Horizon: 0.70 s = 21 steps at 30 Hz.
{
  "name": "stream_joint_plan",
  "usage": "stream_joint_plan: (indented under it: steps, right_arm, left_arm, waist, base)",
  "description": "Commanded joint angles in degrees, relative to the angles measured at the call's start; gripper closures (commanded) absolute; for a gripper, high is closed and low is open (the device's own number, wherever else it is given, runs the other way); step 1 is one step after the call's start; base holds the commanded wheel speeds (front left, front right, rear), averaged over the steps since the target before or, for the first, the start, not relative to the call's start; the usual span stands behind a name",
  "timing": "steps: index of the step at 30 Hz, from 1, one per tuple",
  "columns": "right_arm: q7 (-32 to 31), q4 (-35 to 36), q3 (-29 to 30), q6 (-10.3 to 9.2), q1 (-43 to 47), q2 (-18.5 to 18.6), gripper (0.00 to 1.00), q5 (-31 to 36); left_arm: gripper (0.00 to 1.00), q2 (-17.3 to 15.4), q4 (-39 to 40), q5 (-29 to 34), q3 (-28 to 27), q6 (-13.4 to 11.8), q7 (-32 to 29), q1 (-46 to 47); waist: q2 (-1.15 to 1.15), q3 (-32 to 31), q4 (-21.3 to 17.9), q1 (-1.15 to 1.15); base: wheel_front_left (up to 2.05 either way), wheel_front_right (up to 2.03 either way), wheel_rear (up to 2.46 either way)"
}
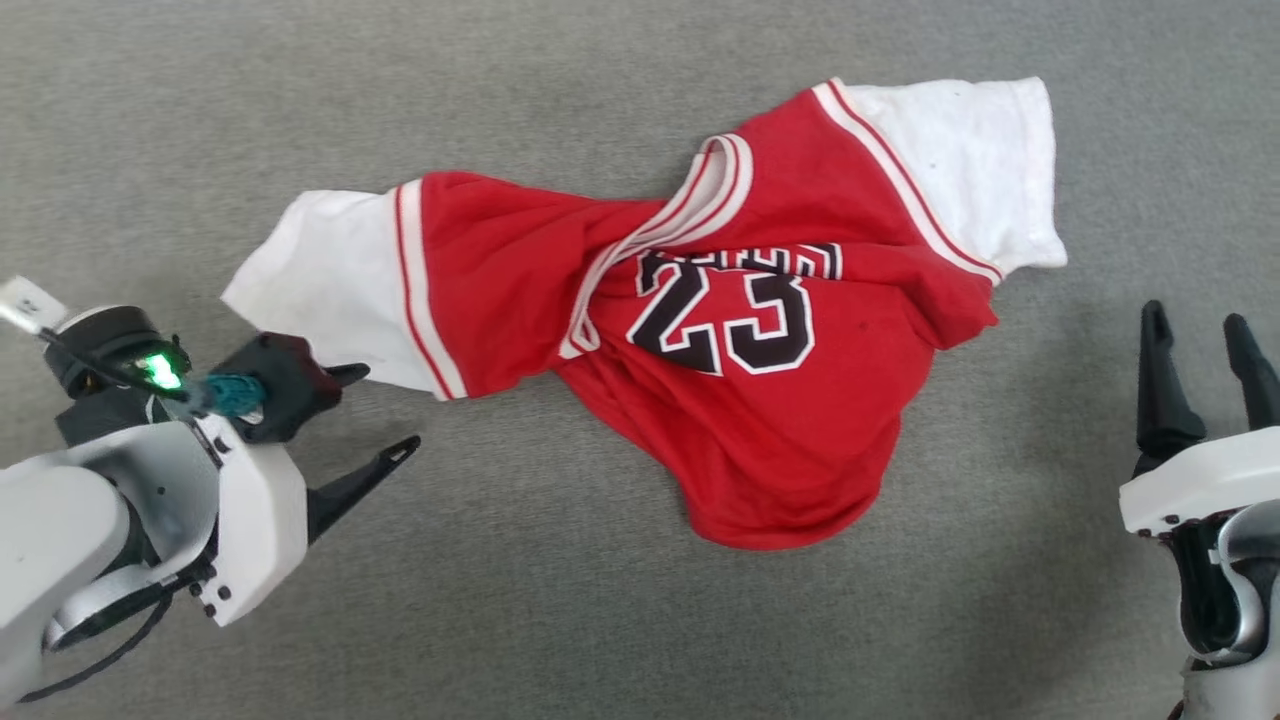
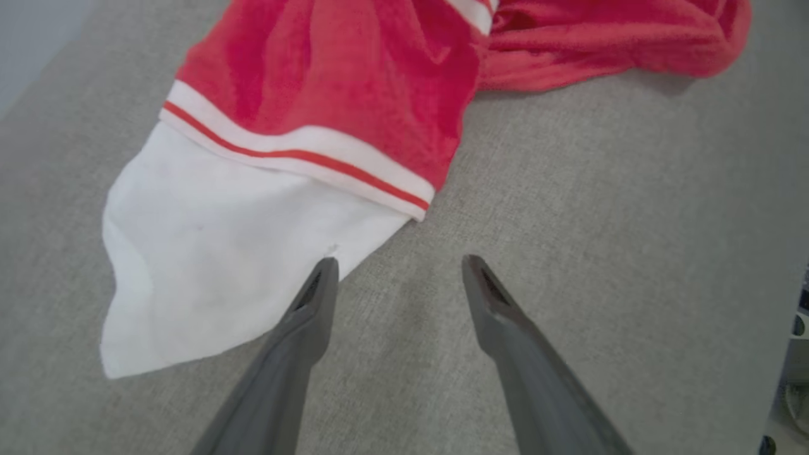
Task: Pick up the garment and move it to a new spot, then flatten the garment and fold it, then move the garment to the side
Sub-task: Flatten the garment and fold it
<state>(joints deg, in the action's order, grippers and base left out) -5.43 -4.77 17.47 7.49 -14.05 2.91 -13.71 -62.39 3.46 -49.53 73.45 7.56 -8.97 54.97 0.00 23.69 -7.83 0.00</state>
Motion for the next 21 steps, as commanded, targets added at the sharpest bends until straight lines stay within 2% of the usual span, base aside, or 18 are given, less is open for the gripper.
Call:
stream_joint_plan:
  steps: [1, 8, 14, 20, 21]
  right_arm:
    - [0.63, -0.37, -0.35, 0.0, 0.11, 0.05, 0.0, -0.54]
    - [2.74, -2.19, -0.74, 0.0, 1.04, 0.04, 0.0, -1.98]
    - [3.64, -3.24, -1.26, 0.0, 1.34, 0.05, 0.0, -2.48]
    - [3.81, -3.53, -1.54, 0.0, 0.34, 0.05, 0.0, -2.38]
    - [3.73, -3.44, -1.56, 0.0, 0.2, 0.05, 0.0, -2.26]
  left_arm:
    - [0.0, 0.14, 0.49, 1.51, -0.11, -0.15, -1.02, -0.53]
    - [0.0, -1.35, -1.55, 5.84, -0.09, -0.15, -2.89, -0.9]
    - [0.0, -2.46, -4.74, 5.64, -0.04, -0.16, -0.8, 0.21]
    - [0.0, -0.71, -7.43, 6.63, 0.12, -0.16, -0.17, 0.52]
    - [0.18, -0.4, -7.73, 6.84, 0.15, -0.16, -0.17, 0.47]
  waist:
    - [0.0, 0.83, -1.15, 0.0]
    - [0.0, 2.0, -3.92, 0.0]
    - [0.0, 2.21, -4.61, 0.0]
    - [0.0, 2.94, -4.56, 0.0]
    - [0.0, 3.07, -4.51, 0.0]
  base:
    - [0.0, 0.0, 0.0]
    - [0.0, 0.0, 0.0]
    - [0.0, 0.0, 0.0]
    - [0.0, 0.0, 0.0]
    - [0.0, 0.0, 0.0]
